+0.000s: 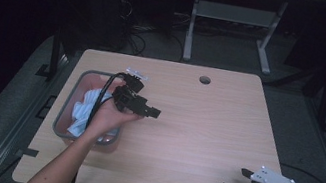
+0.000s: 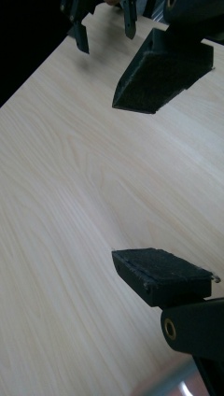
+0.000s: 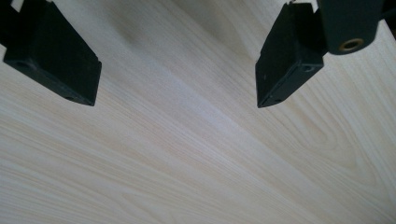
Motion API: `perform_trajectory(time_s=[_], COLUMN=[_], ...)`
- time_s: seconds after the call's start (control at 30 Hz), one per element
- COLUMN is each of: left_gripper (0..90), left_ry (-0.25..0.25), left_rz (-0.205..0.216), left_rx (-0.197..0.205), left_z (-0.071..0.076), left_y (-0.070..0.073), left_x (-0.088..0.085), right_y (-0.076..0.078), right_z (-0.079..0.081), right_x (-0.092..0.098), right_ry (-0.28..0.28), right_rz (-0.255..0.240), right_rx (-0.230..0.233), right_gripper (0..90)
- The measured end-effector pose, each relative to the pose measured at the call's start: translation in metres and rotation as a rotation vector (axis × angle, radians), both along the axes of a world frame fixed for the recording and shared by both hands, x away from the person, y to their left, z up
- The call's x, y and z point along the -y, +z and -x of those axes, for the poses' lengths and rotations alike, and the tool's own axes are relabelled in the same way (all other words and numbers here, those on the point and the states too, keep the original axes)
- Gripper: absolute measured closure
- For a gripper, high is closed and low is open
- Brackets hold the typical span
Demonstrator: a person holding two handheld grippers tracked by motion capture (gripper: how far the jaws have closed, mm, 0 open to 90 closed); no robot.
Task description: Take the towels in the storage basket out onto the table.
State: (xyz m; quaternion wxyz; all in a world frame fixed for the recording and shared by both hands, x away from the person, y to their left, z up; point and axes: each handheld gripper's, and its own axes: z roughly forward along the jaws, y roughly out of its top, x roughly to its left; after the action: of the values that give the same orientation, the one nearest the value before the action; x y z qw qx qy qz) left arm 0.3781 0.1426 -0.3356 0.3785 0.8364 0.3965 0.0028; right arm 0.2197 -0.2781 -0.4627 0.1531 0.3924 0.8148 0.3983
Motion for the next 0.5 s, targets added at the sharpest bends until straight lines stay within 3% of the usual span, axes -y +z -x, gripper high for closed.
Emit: perform_trajectory(time_s=[0.5], left_gripper=[22.4], left_ry=[0.098], left_rz=[-0.024], left_rx=[0.009], left_z=[-0.007], left_y=[0.006], left_x=[-0.045], right_y=[0.0], right_z=[0.0], right_x=[0.0], right_ry=[-0.001], right_rz=[0.007], right_rx=[0.001], right_gripper=[13.8])
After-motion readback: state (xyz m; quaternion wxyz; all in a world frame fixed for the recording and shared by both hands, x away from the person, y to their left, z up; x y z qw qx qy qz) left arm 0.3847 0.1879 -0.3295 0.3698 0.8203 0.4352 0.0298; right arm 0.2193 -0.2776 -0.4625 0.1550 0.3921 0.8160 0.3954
